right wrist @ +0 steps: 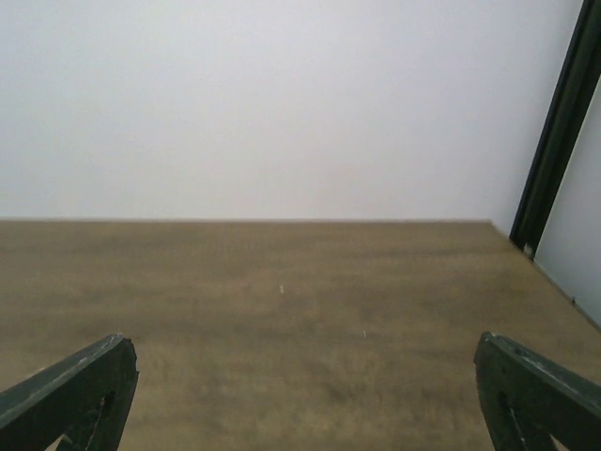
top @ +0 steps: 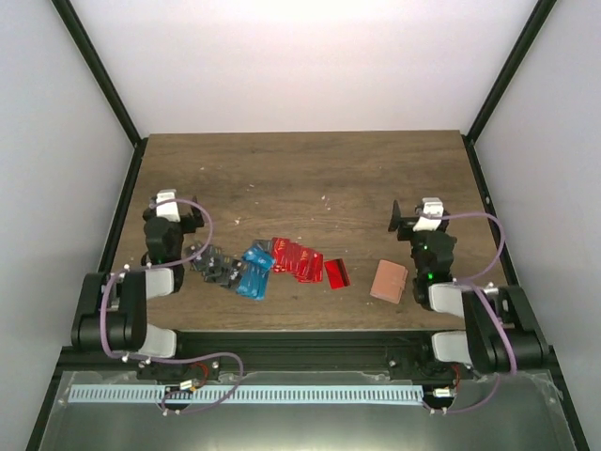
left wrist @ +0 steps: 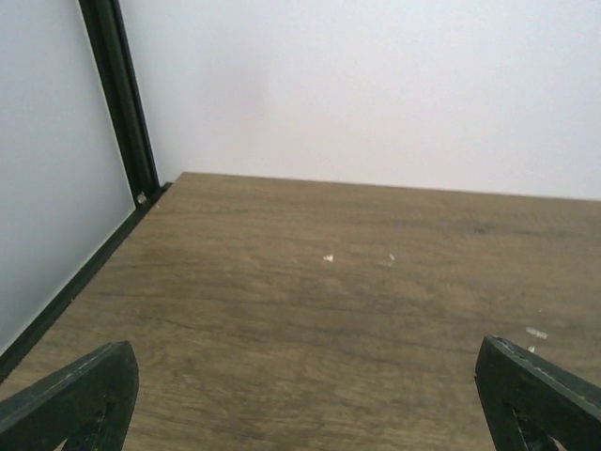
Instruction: Put the credit cards into the card holder
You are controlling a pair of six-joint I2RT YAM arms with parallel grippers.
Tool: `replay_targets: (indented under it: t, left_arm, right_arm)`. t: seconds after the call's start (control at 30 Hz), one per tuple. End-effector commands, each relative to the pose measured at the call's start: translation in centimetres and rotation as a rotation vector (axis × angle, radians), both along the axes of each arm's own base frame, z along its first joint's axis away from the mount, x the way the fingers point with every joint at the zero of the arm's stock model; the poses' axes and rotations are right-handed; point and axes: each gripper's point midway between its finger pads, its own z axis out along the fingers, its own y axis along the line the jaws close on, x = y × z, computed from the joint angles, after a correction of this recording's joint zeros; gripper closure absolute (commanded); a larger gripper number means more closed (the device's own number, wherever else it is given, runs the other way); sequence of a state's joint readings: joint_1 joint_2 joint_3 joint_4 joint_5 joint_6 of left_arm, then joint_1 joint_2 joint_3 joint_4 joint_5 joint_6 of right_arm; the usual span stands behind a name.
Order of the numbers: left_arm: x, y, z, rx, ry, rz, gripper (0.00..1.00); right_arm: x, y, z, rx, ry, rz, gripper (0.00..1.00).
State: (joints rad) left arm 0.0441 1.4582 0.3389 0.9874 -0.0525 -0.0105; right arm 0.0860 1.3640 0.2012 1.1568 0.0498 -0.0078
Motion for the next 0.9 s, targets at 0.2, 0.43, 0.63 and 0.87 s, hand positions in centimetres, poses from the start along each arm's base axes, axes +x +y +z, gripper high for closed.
replay_targets:
  t: [0.2, 0.43, 0.63, 0.87]
  left_arm:
    - [-2.1, -0.9, 9.1, -0.245, -0.035, -0.009, 0.00]
    - [-2.5, -5.6, 9.0, -0.603, 0.114, -0.225, 0.00]
    - [-4.2, -11.3, 3.2, -0.597, 0.527, -0.308, 0.00]
    - [-10.4, -21.1, -0.8, -0.443, 0.682, -0.461, 0.00]
  right_arm:
    - [0.7, 1.5, 14.2, 0.311, 0.151, -0.060, 0.00]
    - [-3.8, 5.3, 14.5, 0.466, 0.409, 0.142, 0.00]
    - [-9.0, 5.8, 4.6, 0.589, 0.784, 0.053, 0.01]
    - [-15.3, 8.4, -4.2, 0.630, 1.022, -0.025, 0.00]
